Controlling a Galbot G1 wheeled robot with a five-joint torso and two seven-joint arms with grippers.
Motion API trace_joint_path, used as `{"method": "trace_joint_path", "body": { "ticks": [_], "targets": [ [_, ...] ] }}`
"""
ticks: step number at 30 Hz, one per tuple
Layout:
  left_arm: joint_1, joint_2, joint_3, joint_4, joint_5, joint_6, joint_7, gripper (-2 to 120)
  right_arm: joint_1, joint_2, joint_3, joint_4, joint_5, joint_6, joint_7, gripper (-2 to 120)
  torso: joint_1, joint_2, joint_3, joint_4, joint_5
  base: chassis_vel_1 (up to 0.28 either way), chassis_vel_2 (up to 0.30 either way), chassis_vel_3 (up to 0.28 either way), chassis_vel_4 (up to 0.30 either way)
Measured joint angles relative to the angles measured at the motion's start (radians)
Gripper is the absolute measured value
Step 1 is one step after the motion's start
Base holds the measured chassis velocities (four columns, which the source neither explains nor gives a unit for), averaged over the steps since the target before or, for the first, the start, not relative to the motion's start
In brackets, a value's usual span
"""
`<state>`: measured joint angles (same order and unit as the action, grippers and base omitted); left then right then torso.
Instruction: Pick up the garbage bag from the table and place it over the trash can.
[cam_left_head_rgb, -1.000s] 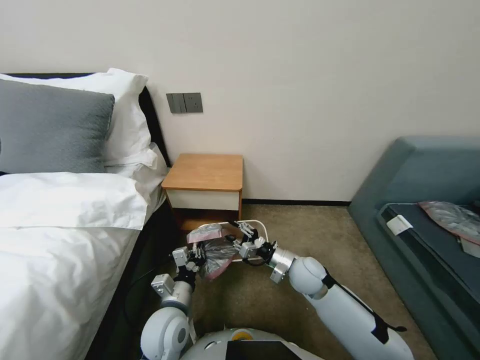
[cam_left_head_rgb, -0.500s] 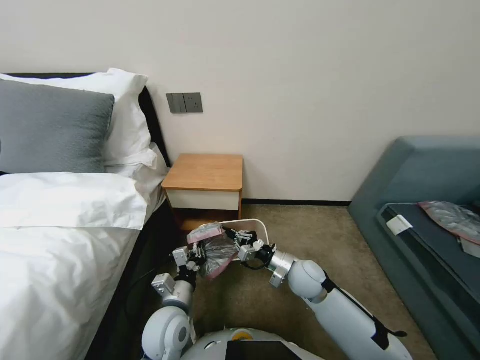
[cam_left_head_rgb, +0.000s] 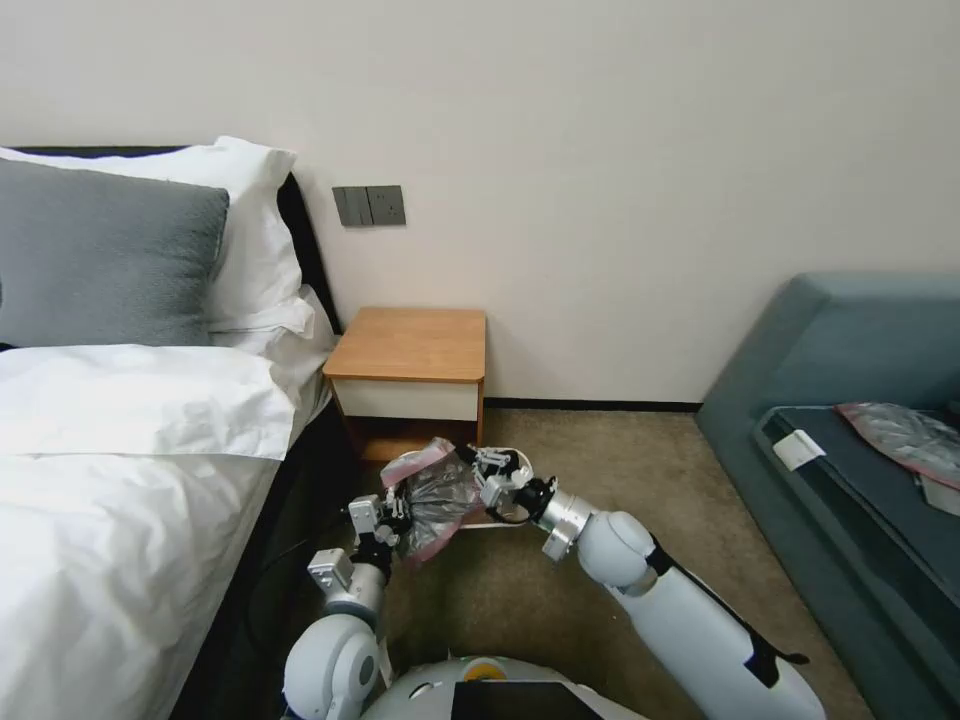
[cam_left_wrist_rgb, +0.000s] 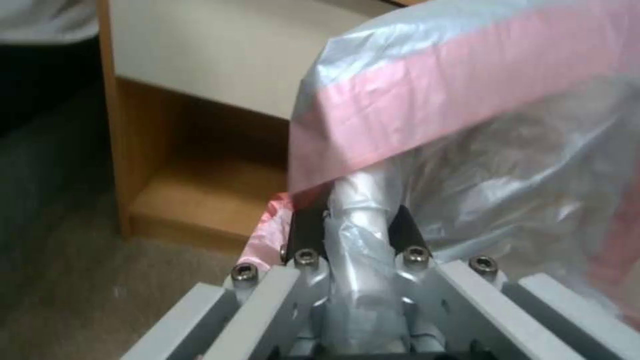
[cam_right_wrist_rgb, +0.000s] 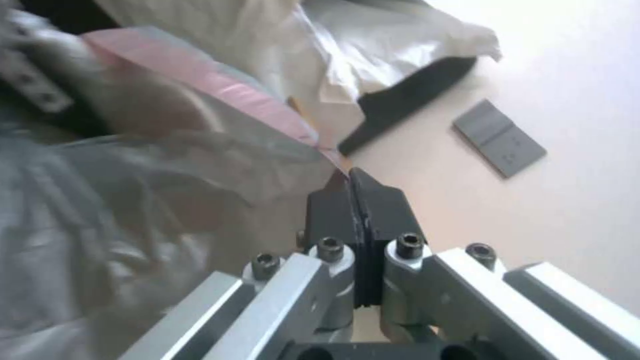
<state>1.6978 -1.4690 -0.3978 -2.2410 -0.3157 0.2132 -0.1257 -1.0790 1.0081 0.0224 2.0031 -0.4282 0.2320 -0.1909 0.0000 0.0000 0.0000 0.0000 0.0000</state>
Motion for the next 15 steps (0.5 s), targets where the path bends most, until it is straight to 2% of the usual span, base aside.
{"method": "trace_joint_path", "body": {
  "ticks": [6, 8, 12, 14, 15],
  "targets": [
    [0.015, 0.014, 0.009, 0.016, 0.1, -0.067, 0.054, 5, 0.043, -0.009, -0.006, -0.026, 0.059, -0.033, 0.003, 0, 0.0, 0.0, 0.0, 0.0, 0.0, 0.0, 0.0, 0.0, 0.0],
    [0.022, 0.015, 0.005, 0.032, 0.173, -0.131, 0.088, 5, 0.067, -0.024, -0.012, -0.047, 0.099, -0.053, 0.003, 0, 0.0, 0.0, 0.0, 0.0, 0.0, 0.0, 0.0, 0.0, 0.0],
    [0.026, 0.017, 0.0, 0.039, 0.206, -0.163, 0.105, 5, 0.077, -0.035, -0.016, -0.055, 0.133, -0.071, 0.003, 0, 0.0, 0.0, 0.0, 0.0001, 0.0, 0.0, 0.0, 0.0, 0.0],
    [0.026, 0.016, -0.032, 0.063, 0.301, -0.255, 0.151, 5, 0.097, -0.069, -0.023, -0.063, 0.212, -0.122, 0.004, 0, 0.0, 0.0, 0.0, 0.0, -0.0001, 0.0, 0.0, 0.0, 0.0],
    [0.026, 0.016, -0.032, 0.063, 0.301, -0.255, 0.151, 5, 0.097, -0.069, -0.023, -0.063, 0.212, -0.122, 0.004, 0, 0.0, 0.0, 0.0, 0.0, -0.0001, 0.0, 0.0, 0.0, 0.0]
  ]
}}
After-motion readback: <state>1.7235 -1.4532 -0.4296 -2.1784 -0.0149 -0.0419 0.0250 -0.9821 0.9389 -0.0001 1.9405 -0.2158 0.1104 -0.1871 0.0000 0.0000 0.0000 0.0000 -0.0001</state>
